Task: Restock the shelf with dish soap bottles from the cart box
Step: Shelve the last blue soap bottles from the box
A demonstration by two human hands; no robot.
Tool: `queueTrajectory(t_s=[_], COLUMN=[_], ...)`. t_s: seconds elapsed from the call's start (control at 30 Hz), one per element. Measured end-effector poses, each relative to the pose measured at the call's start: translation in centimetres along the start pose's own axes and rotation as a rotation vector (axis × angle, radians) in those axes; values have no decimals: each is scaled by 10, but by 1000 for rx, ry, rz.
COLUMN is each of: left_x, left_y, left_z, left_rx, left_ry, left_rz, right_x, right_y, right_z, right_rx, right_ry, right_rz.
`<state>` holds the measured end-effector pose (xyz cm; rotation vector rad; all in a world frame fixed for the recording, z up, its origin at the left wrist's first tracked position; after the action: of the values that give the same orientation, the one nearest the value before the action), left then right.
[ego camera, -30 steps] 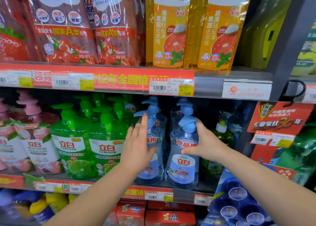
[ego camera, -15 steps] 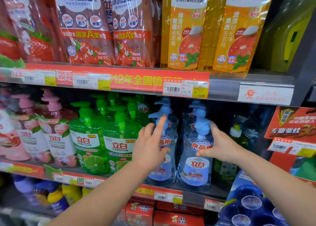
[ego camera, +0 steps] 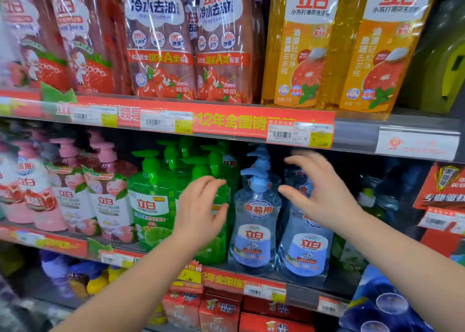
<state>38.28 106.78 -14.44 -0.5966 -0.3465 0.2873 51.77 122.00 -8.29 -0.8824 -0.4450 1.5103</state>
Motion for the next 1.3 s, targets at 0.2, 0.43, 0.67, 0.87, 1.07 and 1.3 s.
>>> queueTrajectory(t_s=[0.2, 0.43, 0.67, 0.87, 1.07, 1.3], left_x=[-76, -102, -106, -110, -101, -113], left_y=[-14, 14, 25, 24, 26, 7], left_z=[13, 13, 12, 14, 10, -2], left_rx=[-239, -540, -514, -514, -552, -438], left_ry=[-188, -102, -54, -39, -34, 53], left_rz=[296, 442, 376, 344, 343, 269], right_x=[-72, -76, -74, -74, -72, -55], right_y=[94, 144, 152, 156, 154, 114], right_z=[37, 59, 61, 58, 53, 46], right_rx=[-439, -635, -651, -683, -643, -363], right_ry=[-173, -4, 39, 9, 28, 49], right_rz=[-373, -732, -789, -862, -809, -593])
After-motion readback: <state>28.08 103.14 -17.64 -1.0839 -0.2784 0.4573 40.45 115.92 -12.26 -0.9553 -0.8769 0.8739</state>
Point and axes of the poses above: each hand's wrist, its own z-axis towards the middle knuckle, its own y-axis out of the palm, x = y × z, the point moved 8 cm from there along z, towards the middle knuckle, and after that the axes turned 1 degree about y, right-handed, at the moved point
